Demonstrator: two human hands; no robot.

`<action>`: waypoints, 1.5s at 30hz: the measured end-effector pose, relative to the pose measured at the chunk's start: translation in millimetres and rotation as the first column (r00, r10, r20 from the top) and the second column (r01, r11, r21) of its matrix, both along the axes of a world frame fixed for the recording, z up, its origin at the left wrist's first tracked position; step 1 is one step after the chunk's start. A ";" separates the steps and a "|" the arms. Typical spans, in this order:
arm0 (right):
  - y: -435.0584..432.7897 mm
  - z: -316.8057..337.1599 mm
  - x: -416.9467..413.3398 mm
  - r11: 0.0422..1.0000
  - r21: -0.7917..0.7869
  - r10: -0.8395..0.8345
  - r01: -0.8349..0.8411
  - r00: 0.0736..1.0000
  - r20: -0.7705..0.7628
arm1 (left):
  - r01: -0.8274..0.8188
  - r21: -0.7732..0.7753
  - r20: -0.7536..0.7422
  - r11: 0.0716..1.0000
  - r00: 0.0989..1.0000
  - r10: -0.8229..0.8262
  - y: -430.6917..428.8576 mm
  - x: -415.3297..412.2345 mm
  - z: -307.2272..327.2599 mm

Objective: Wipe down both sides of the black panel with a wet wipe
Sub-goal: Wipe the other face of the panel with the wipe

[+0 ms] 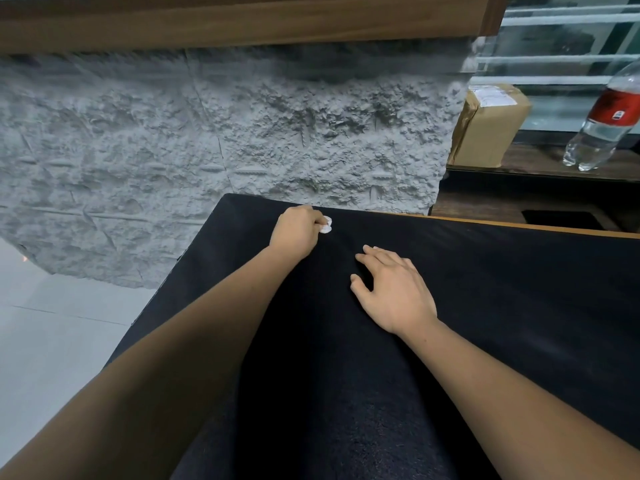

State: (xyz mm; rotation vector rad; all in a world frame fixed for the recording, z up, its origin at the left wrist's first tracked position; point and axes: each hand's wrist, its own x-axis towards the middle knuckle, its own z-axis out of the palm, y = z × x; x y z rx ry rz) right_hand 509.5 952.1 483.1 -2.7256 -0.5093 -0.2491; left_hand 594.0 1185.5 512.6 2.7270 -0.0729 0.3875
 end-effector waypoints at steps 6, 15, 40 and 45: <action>0.0 0.7 -0.9 1.000 0.000 0.003 -0.003 1.000 -0.006 | -0.049 0.011 0.001 0.999 0.999 0.049 34.1 2.1 3.1; 0.5 -2.6 0.9 1.000 -0.007 0.001 -0.001 1.000 -0.002 | -0.217 -0.012 -0.015 0.976 0.976 0.217 76.0 5.9 5.6; 0.7 -2.9 2.1 1.000 -0.021 -0.006 0.006 1.000 0.009 | -0.299 0.095 -0.007 0.949 0.953 0.301 -15.3 42.1 2.3; 1.1 -3.6 2.1 1.000 -0.011 -0.006 0.006 1.000 0.013 | -0.170 0.083 -0.027 0.982 0.985 0.172 0.2 45.8 3.1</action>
